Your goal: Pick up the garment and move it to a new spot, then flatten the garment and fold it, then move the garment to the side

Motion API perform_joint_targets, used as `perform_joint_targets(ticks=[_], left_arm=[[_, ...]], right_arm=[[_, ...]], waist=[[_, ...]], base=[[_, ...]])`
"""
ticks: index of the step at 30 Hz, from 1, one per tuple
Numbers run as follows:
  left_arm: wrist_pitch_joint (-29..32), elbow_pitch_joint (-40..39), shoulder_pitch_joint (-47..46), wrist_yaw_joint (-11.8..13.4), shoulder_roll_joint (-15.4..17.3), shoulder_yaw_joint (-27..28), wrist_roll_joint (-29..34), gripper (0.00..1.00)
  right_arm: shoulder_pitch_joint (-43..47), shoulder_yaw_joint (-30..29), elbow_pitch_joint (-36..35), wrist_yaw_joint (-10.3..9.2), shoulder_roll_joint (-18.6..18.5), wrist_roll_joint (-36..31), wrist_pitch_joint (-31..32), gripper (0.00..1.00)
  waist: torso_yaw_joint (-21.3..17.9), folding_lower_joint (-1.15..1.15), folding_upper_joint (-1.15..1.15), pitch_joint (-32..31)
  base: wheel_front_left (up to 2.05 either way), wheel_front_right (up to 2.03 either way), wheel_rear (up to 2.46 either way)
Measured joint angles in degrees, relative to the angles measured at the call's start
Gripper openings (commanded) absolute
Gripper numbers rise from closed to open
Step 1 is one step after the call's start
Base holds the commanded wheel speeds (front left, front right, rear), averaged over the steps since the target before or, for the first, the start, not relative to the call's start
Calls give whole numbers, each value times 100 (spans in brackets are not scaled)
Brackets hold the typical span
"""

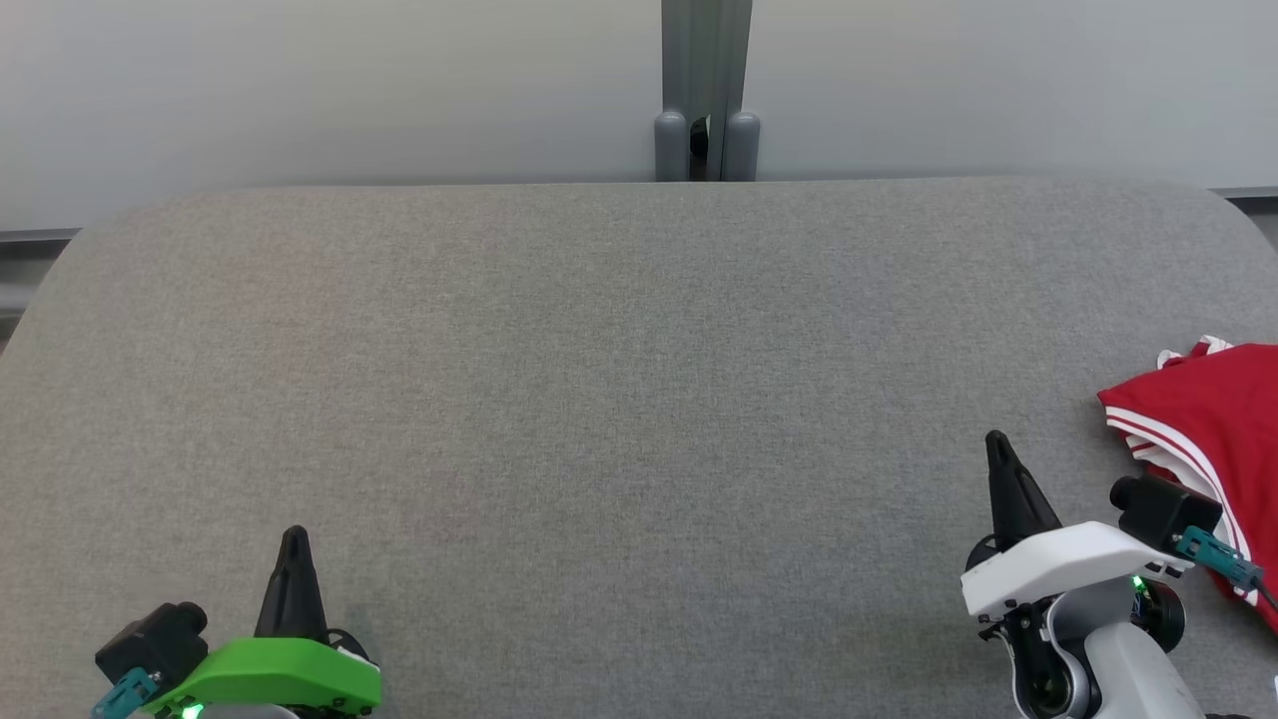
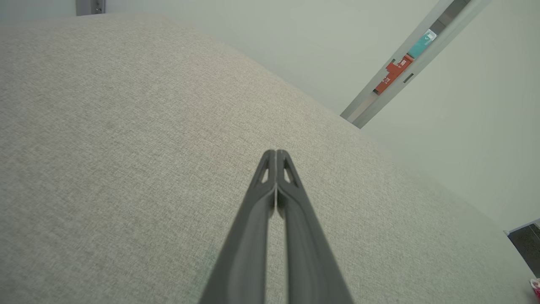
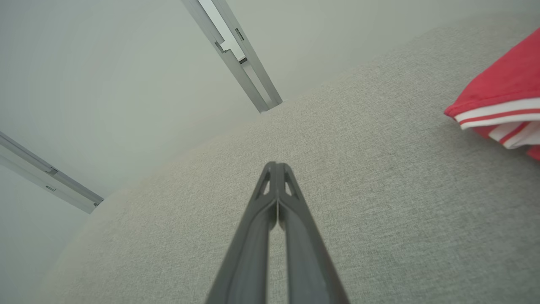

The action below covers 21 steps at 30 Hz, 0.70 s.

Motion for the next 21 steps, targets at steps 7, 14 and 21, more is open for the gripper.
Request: perform_joint_targets(ticks=[7,14,21], left_arm=[[155,-29,-33,-43,0,64,-565,0],[301,-58,-90,-81,0,115,-1129,0],[434,-82,-126,-132,1,163,-1622,0]], right_arm=[[8,-64,-82,-1,-2,628,155,0],[26,-121,-148,-1,-4,1215,300,0],[43,-179,-216,-1,-7,1767,426,0]], waist=[[-10,0,0,-6],[-19,0,0,-13],[-29,0,0,-19]], base=[[0,0,0],[0,0,0],[0,0,0]])
